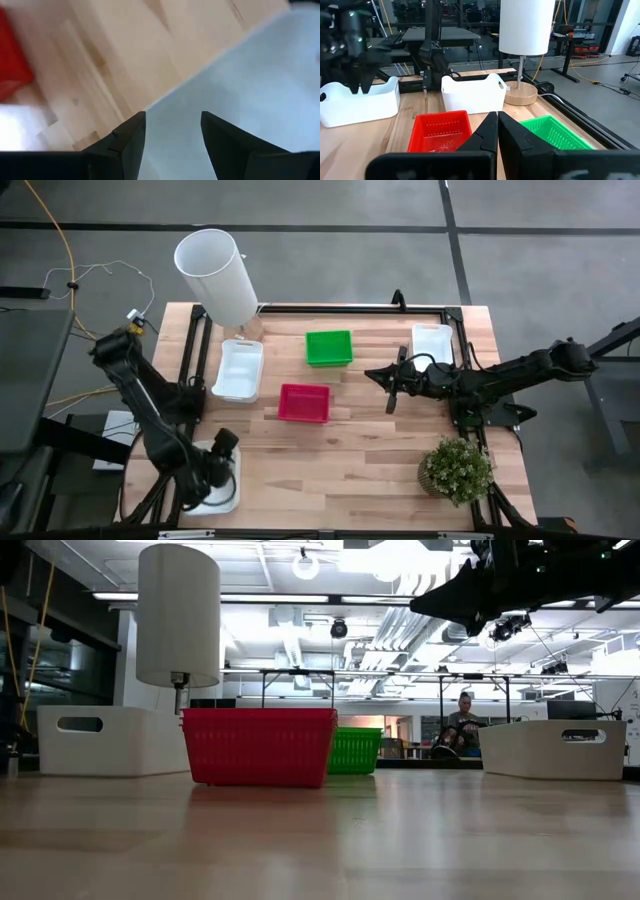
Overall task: Stack baskets by color
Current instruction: Stack the bottom left white bin on the left white bin
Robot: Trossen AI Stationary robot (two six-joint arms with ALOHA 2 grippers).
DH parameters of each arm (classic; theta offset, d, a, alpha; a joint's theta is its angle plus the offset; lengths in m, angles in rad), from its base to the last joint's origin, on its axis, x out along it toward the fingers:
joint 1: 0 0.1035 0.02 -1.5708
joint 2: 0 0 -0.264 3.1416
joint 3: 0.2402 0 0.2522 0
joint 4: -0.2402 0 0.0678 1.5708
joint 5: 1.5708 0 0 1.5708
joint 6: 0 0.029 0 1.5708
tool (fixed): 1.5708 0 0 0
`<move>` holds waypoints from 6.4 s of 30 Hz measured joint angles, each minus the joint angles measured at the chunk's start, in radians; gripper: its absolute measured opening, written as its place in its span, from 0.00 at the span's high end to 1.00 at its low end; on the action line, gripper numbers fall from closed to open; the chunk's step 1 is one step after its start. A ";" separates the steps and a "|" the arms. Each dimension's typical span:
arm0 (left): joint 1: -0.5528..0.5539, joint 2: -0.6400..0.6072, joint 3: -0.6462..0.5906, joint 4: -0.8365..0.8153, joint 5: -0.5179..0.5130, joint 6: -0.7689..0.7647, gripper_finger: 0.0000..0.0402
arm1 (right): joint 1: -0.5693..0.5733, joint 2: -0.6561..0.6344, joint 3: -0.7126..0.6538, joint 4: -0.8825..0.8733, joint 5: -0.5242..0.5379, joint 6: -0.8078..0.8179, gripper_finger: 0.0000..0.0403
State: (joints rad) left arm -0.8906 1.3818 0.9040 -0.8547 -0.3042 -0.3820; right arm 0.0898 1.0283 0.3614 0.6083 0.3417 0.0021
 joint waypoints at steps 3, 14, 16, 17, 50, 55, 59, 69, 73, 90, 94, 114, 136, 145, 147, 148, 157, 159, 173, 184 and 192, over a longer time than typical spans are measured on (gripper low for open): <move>0.004 0.068 0.024 -0.003 0.027 0.079 0.56 | 0.000 0.000 0.000 -0.001 0.000 0.000 1.00; 0.035 0.139 0.152 -0.091 -0.094 0.271 0.56 | 0.000 0.000 0.000 -0.007 0.004 -0.001 1.00; 0.035 0.136 0.159 -0.089 -0.104 0.329 0.56 | 0.000 0.000 0.000 -0.007 0.013 -0.002 1.00; 0.035 0.137 0.158 -0.096 -0.101 0.358 0.56 | 0.000 0.000 0.000 -0.007 0.019 -0.001 1.00; 0.186 0.335 0.157 -0.049 0.127 0.673 0.76 | 0.000 0.000 0.000 -0.026 0.030 -0.002 1.00; 0.222 0.320 0.225 -0.135 0.141 0.565 0.97 | 0.000 0.000 0.000 -0.028 0.030 -0.002 1.00; 0.245 0.276 0.322 -0.253 0.094 0.527 0.99 | 0.000 0.000 0.000 -0.030 0.030 -0.002 1.00; 0.275 -0.007 0.506 -0.326 -0.234 0.380 1.00 | 0.000 0.000 0.000 -0.009 0.022 -0.002 1.00; 0.343 -0.117 0.502 -0.292 -0.391 0.360 1.00 | 0.001 -0.004 0.000 0.062 0.021 -0.002 1.00; 0.679 -0.357 0.250 -0.040 -0.566 0.212 1.00 | 0.017 -0.093 0.019 0.048 0.034 -0.044 1.00; 0.679 -0.454 0.051 0.084 -0.669 0.034 1.00 | 0.017 -0.093 0.019 0.029 0.034 -0.029 1.00; 0.740 -0.493 -0.099 -0.553 -0.634 -1.118 1.00 | 0.017 -0.093 0.018 -0.087 0.033 -0.029 1.00; 0.728 -0.282 -0.132 -0.670 -0.414 -1.398 1.00 | 0.017 -0.092 0.017 -0.153 0.033 -0.002 1.00; 0.659 -0.260 -0.133 -0.614 -0.362 -1.452 1.00 | 0.017 -0.092 0.017 -0.153 0.033 -0.002 1.00; 0.643 -0.250 -0.133 -0.609 -0.361 -1.471 1.00 | 0.017 -0.092 0.017 -0.153 0.033 -0.002 1.00; 0.634 -0.242 -0.133 -0.603 -0.361 -1.475 1.00 | 0.017 -0.092 0.017 -0.153 0.033 -0.003 1.00; 0.607 -0.183 -0.133 -0.549 -0.329 -1.501 1.00 | 0.017 -0.092 0.017 -0.148 0.033 -0.002 1.00; 0.607 -0.173 -0.133 -0.547 -0.329 -1.500 1.00 | 0.017 -0.092 0.017 -0.149 0.033 -0.002 1.00; 0.607 -0.170 -0.123 -0.544 -0.388 -1.484 0.78 | 0.016 -0.092 0.017 -0.148 0.033 -0.002 1.00; 0.604 -0.171 0.029 -0.678 -0.557 -1.405 0.59 | 0.014 -0.092 0.017 -0.148 0.034 -0.002 1.00; 0.575 -0.171 -0.074 -0.685 -0.649 -1.485 0.85 | 0.014 -0.092 0.017 -0.148 0.034 0.000 1.00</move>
State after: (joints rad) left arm -0.3157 1.2110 0.8295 -1.5398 -0.9535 -1.8667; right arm 0.1043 0.9360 0.3782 0.4599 0.3752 0.0020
